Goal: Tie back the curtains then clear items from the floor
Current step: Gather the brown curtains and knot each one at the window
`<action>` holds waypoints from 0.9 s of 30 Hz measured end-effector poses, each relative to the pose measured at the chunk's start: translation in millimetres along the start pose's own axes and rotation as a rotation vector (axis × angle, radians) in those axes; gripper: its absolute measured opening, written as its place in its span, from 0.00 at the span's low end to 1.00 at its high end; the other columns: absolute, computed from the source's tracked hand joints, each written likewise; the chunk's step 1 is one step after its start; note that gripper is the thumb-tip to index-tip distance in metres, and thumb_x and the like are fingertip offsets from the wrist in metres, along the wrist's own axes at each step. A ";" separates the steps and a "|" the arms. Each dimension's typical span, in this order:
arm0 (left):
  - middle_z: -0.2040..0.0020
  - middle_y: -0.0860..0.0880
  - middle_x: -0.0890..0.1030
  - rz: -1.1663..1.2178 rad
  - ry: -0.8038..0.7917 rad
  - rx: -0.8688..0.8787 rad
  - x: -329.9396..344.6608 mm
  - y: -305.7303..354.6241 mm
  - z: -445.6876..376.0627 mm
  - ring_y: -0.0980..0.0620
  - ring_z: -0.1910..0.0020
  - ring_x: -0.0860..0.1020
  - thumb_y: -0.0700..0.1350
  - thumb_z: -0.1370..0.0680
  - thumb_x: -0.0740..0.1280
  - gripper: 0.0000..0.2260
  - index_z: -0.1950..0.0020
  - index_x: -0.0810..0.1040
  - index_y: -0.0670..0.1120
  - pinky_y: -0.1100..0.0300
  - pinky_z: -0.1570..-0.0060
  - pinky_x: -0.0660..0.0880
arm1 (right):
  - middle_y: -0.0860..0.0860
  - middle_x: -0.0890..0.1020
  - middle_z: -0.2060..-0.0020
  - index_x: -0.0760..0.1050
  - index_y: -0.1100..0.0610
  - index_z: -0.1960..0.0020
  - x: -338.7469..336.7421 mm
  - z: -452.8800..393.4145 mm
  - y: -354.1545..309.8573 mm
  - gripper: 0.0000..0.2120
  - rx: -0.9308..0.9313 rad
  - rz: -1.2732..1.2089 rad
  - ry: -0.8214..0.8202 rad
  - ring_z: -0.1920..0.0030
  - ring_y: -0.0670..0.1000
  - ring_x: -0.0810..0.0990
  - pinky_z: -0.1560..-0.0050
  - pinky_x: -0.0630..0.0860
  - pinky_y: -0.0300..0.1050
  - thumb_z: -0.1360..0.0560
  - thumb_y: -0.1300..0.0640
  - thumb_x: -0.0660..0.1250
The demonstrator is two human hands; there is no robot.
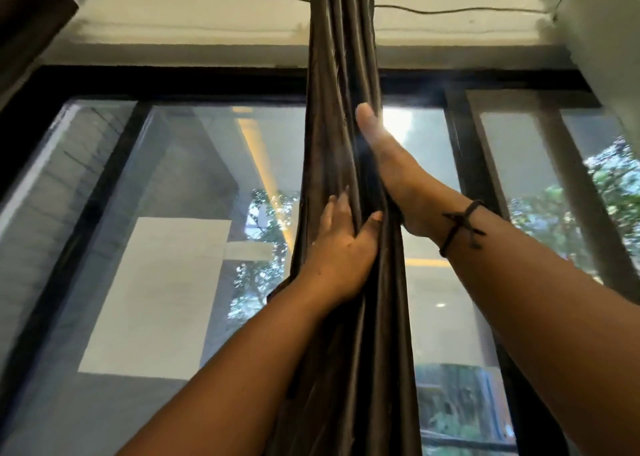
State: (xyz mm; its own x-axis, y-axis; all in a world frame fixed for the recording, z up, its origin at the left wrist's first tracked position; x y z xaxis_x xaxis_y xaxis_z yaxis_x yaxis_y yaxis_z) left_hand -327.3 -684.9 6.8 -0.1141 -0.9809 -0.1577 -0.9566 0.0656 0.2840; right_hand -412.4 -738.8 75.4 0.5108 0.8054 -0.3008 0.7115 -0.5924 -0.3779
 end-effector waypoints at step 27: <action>0.29 0.44 0.68 -0.811 0.226 -0.539 -62.1 -41.8 61.0 0.40 0.30 0.66 0.70 0.35 0.68 0.49 0.24 0.49 0.49 0.42 0.35 0.58 | 0.55 0.80 0.46 0.70 0.54 0.36 63.4 119.7 110.7 0.18 0.176 0.113 0.286 0.49 0.58 0.78 0.54 0.74 0.44 0.24 0.63 0.56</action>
State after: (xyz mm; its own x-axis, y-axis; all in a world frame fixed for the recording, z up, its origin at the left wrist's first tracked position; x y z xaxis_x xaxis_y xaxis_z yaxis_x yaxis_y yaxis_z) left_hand -296.6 -615.6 -53.0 0.6267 -0.7076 -0.3263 -0.4668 -0.6762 0.5699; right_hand -359.0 -755.8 -90.3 0.7137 0.6932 -0.1007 0.5617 -0.6523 -0.5089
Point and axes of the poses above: each hand's wrist, its own z-axis away from the middle knuckle, its own x-axis out of the palm, y = z × x, the point moved 1 cm from there along -z, towards the middle knuckle
